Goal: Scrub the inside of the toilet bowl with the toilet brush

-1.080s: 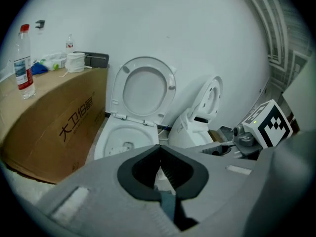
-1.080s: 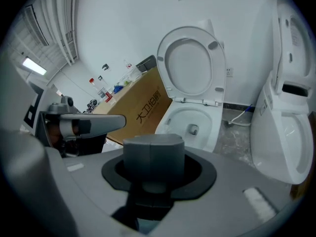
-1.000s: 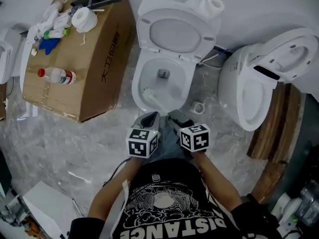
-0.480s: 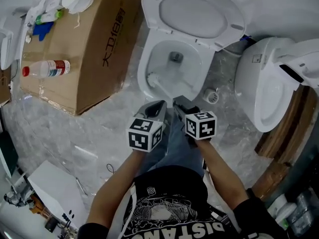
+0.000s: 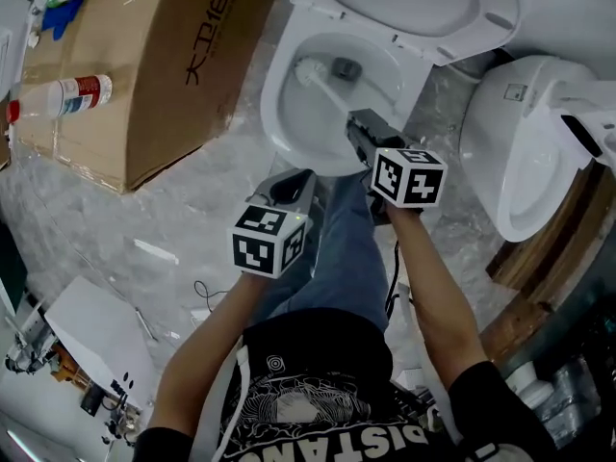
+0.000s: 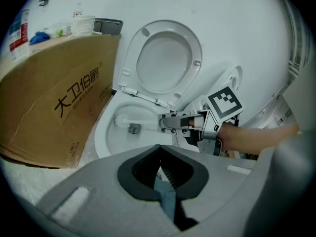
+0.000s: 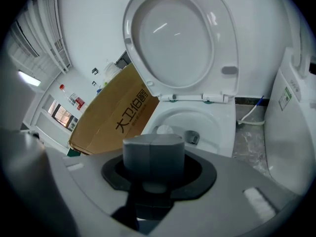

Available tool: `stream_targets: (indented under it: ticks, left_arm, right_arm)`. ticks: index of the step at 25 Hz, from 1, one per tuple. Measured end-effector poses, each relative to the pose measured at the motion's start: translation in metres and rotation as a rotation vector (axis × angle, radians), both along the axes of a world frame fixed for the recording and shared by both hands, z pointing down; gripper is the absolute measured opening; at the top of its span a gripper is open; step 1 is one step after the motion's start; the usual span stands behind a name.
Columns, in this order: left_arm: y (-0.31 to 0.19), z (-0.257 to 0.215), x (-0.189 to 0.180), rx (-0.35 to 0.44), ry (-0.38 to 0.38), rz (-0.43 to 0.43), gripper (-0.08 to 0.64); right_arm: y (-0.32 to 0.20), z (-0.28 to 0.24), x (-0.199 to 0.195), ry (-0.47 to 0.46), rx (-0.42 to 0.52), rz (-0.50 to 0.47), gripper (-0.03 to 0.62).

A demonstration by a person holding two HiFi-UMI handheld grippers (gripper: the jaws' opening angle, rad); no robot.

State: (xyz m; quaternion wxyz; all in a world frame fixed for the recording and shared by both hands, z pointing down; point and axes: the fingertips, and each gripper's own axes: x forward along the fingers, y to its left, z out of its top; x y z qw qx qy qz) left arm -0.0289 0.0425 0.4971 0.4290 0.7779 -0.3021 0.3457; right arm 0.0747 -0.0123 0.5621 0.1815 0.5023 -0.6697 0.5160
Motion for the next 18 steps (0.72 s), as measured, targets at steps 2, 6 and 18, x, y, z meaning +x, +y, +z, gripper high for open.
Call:
stream_targets:
  ticks: [2,6,18]
  left_arm:
    - [-0.006,-0.001,-0.001,0.006,0.002,0.005,-0.006]
    - [-0.013,-0.005,0.0,0.019,0.002,0.011,-0.006]
    - [-0.01,-0.016,0.014,0.041,0.0,0.091,-0.005]
  right_arm:
    - [-0.011,0.0,0.007,0.002,0.013,0.029,0.164]
    - [-0.024,0.001,0.023,0.005,0.021,0.079,0.164]
    - [0.005,-0.007,0.089,0.087,-0.008,0.239,0.164]
